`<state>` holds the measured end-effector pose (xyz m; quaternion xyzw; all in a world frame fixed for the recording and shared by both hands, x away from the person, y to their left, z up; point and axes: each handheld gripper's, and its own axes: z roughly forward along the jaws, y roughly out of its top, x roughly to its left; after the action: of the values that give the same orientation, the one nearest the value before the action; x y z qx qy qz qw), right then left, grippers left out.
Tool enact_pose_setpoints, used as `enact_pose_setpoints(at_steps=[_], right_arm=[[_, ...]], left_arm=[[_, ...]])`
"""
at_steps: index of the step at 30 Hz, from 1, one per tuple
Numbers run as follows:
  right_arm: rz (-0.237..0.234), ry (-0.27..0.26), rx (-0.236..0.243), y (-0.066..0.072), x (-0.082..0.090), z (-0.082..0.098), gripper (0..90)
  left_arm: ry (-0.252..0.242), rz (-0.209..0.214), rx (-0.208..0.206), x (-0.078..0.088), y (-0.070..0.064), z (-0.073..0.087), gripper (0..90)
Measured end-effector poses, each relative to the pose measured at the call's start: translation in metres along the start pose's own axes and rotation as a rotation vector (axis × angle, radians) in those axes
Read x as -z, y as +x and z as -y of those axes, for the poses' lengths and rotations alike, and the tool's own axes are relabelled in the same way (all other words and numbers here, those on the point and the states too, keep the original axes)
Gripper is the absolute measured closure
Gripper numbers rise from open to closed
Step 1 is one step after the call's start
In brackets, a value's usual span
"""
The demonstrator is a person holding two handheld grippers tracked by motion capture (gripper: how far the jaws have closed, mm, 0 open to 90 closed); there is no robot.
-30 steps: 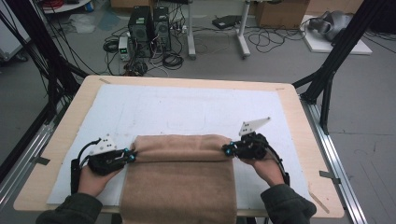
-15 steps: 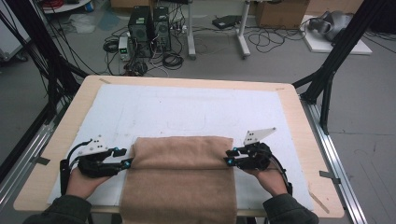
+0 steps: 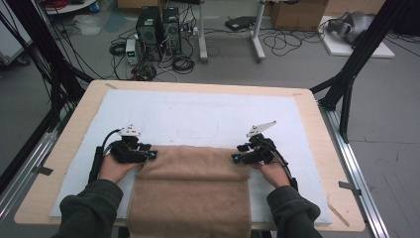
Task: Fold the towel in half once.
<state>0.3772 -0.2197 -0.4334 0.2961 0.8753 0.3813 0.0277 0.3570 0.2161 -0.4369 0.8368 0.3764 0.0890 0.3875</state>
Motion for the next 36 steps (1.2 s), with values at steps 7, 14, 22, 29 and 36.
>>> enact_pose_setpoints(at_steps=[7, 14, 22, 29, 36], right_arm=[[0.014, -0.009, 0.036, 0.006, 0.003, -0.004, 76.4], [0.047, -0.096, 0.075, 0.014, 0.024, -0.021, 76.5], [0.014, -0.144, 0.118, 0.025, 0.044, -0.026, 79.0], [-0.069, -0.164, 0.175, 0.056, 0.06, -0.004, 79.3], [-0.146, -0.142, 0.235, 0.104, 0.071, 0.031, 76.3]], left_arm=[[-0.065, -0.075, -0.049, 0.01, -0.006, -0.004, 80.9], [-0.171, -0.114, -0.057, 0.034, -0.01, -0.017, 81.9], [-0.216, -0.108, -0.112, 0.057, -0.027, -0.015, 82.1], [-0.235, -0.066, -0.172, 0.076, -0.064, 0.019, 82.0], [-0.214, 0.012, -0.167, 0.096, -0.1, 0.072, 73.2]])
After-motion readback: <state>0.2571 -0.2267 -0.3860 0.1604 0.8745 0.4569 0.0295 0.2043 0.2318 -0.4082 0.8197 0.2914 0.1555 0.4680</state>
